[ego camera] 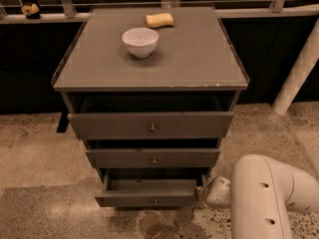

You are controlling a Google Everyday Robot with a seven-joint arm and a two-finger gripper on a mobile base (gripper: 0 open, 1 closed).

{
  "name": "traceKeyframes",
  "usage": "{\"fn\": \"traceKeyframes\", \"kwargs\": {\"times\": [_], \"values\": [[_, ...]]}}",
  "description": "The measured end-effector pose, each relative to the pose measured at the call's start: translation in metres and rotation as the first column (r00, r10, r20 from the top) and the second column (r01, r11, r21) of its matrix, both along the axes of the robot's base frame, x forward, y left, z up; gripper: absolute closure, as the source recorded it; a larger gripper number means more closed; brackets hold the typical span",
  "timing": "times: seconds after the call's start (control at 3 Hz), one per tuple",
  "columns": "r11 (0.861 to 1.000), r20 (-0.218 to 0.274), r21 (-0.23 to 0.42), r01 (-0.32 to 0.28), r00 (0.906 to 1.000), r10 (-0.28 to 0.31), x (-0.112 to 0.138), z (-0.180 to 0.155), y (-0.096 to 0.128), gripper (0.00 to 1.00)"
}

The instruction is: Open bottom drawer

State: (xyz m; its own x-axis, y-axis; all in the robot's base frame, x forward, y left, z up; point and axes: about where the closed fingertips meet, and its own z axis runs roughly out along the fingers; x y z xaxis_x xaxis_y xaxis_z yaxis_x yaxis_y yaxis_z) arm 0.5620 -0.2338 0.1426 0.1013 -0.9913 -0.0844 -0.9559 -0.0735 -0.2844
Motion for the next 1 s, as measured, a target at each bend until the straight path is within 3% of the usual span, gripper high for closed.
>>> {"fn": "traceKeyframes", "kwargs": {"times": [1.0], "values": [[1.000,-0.004,-0.001,-0.007,1.0000,0.007,-0.0069,0.0002,-0.0004,1.00]]}}
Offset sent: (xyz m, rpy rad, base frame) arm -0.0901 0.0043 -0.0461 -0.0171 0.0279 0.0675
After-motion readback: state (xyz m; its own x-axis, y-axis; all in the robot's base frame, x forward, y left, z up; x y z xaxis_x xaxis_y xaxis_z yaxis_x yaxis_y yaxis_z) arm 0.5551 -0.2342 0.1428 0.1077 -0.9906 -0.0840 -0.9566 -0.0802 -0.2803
